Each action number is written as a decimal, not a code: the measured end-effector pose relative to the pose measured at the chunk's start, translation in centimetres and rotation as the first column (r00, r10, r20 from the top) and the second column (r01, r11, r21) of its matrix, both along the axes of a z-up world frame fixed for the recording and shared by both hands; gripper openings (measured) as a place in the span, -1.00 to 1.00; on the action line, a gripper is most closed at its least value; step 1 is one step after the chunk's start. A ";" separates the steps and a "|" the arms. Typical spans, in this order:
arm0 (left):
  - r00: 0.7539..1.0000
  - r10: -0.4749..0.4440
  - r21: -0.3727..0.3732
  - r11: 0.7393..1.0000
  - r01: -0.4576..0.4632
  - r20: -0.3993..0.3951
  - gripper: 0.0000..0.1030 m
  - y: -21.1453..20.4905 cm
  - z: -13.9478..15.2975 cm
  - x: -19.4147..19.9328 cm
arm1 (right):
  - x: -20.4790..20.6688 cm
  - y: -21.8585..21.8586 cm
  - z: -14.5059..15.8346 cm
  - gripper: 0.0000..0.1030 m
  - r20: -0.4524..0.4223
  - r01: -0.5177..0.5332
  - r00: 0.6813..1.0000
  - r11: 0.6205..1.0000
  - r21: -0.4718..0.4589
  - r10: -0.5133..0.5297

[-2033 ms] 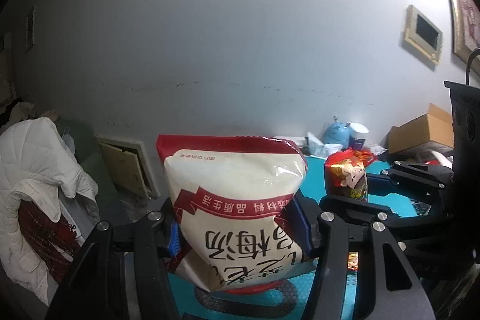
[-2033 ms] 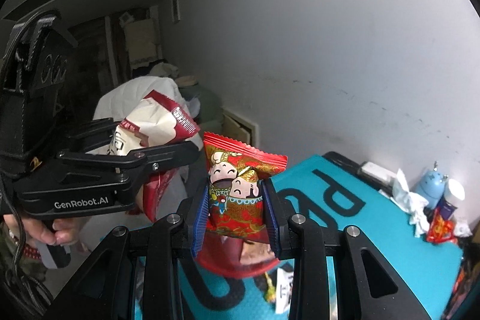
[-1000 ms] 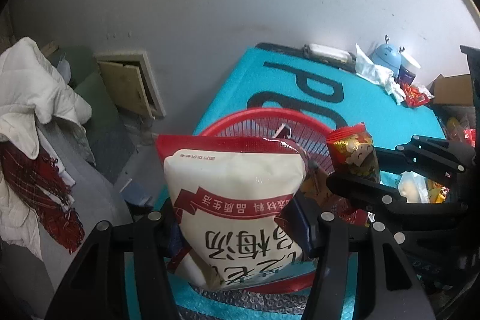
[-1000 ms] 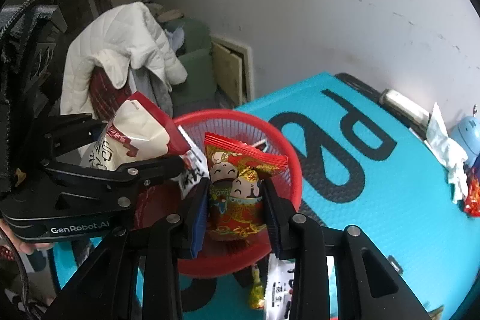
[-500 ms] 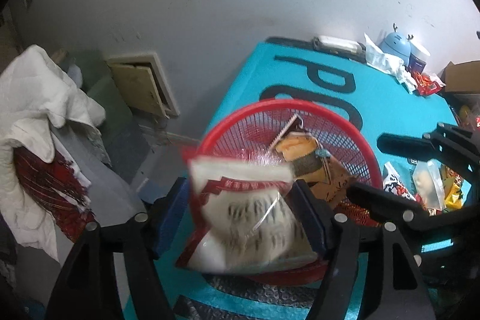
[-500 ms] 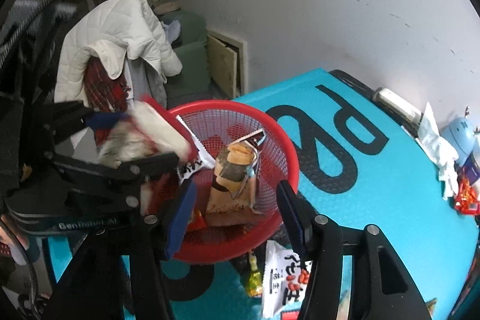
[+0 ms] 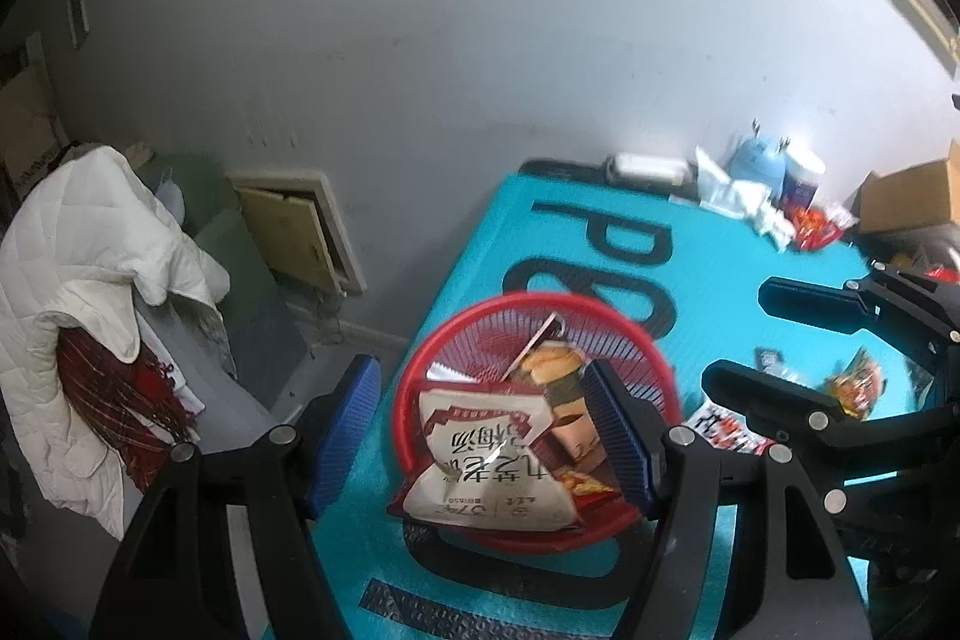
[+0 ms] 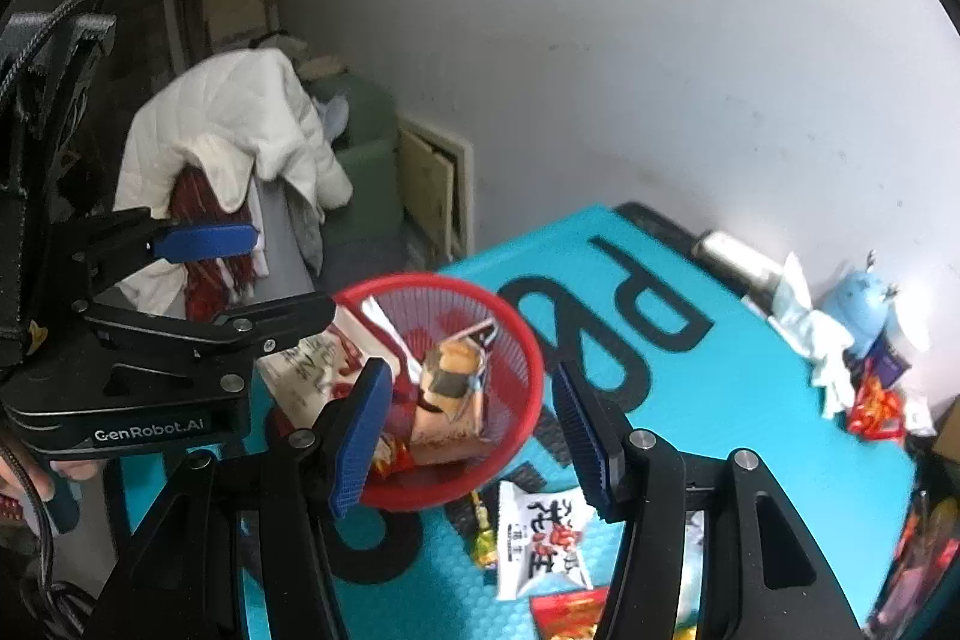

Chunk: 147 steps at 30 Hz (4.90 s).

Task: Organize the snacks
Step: 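Open both tools over the red basket, dropping the white and red bags in, then withdraw both tools from the basket back over the snacks on the table, then grasp the brown cereal bag with the right tool while the left tool grasps the clear zip bag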

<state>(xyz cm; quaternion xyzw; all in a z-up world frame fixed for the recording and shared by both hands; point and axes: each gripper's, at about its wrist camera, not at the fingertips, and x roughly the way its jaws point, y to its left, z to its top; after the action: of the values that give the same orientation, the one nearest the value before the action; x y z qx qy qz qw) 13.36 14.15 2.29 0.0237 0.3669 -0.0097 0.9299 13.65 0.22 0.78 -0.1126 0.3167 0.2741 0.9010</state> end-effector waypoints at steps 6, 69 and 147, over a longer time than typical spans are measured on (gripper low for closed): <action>0.997 -0.002 -0.019 1.000 0.004 0.071 0.35 -0.5 3.2 -2.3 | -2.4 -1.2 3.2 0.08 0.066 0.016 0.998 0.999 0.028 -0.018; 0.916 -0.400 -0.168 0.905 0.390 -0.032 0.35 -15.3 -2.8 -9.5 | -15.1 -16.1 -2.4 0.16 -0.009 0.340 0.940 0.934 0.106 -0.341; 0.830 -0.464 -0.211 0.884 0.416 -0.309 0.11 -17.6 -13.0 -6.3 | -10.8 -18.0 -12.1 0.16 -0.219 0.399 0.887 0.913 -0.082 -0.407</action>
<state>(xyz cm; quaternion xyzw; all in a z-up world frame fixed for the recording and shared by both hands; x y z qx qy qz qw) 7.05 -3.47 -10.71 0.0428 0.5095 -0.2528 0.8214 2.89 -17.78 -11.31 -0.0272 0.4404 0.0869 0.8932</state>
